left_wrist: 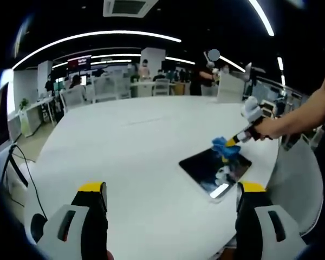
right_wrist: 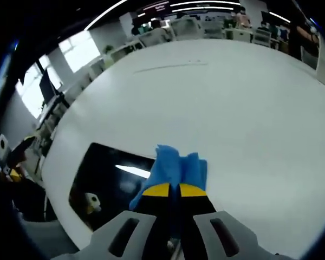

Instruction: Wipe the mirror surface with the cleaning cloth until all visible marks leave the cleaned area.

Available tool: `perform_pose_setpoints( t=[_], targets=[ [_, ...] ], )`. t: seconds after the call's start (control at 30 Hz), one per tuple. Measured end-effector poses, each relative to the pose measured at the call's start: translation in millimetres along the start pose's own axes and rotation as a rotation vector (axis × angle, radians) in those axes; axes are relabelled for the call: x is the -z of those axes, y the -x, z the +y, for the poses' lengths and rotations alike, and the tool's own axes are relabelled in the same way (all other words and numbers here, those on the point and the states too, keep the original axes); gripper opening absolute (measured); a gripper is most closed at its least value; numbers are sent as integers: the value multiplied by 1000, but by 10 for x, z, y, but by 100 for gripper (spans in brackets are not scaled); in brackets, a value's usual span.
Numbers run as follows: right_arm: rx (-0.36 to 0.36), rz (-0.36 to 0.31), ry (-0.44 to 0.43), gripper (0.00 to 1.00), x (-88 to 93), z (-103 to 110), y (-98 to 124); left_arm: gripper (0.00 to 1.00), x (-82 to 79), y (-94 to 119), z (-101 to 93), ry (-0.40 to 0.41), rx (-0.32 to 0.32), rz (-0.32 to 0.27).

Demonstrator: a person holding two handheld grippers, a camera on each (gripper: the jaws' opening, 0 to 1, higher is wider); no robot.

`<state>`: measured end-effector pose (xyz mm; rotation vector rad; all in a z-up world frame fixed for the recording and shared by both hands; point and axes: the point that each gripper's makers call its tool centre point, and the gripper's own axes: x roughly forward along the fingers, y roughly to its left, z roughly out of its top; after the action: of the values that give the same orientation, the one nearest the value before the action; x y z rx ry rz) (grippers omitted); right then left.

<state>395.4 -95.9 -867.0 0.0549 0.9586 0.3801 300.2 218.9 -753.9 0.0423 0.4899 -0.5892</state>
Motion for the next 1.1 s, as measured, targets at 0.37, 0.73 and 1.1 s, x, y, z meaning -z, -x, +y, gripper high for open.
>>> perform_pose_setpoints(
  t=[0.37,0.73,1.1],
  targets=[
    [-33,9,31,0,-54,293,-103,99,-35,9,14,-14,0,2],
    [-100,8,46,0,-158,762,-319,99,15,11,-20,-3,0,8],
    [-153,-6,62,0,-260,1096,-486,99,56,37,40,13,-11,10]
  ],
)
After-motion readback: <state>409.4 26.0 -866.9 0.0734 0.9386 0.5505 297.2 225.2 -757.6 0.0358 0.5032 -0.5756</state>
